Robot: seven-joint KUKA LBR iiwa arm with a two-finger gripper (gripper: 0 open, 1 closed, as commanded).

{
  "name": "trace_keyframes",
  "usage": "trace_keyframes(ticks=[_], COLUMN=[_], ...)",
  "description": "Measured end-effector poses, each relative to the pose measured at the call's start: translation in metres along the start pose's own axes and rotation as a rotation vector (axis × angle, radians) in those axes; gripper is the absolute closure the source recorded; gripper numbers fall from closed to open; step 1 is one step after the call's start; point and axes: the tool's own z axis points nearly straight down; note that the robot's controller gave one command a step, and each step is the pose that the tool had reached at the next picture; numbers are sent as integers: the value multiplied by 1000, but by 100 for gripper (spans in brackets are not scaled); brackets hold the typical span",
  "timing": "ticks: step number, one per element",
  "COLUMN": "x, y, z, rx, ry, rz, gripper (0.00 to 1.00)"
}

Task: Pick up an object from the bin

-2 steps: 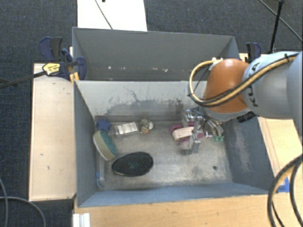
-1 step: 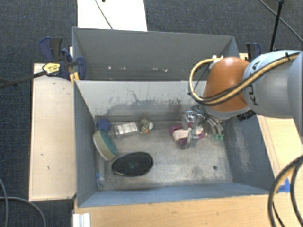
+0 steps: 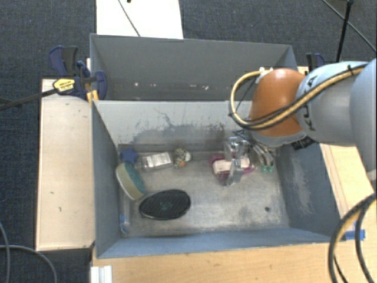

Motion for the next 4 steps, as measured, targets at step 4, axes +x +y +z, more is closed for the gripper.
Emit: trace_keyframes(ticks=[4], x=[21], y=[30], z=[-115], rx=[-7], ry=[8], rz=[-46], gripper=[100])
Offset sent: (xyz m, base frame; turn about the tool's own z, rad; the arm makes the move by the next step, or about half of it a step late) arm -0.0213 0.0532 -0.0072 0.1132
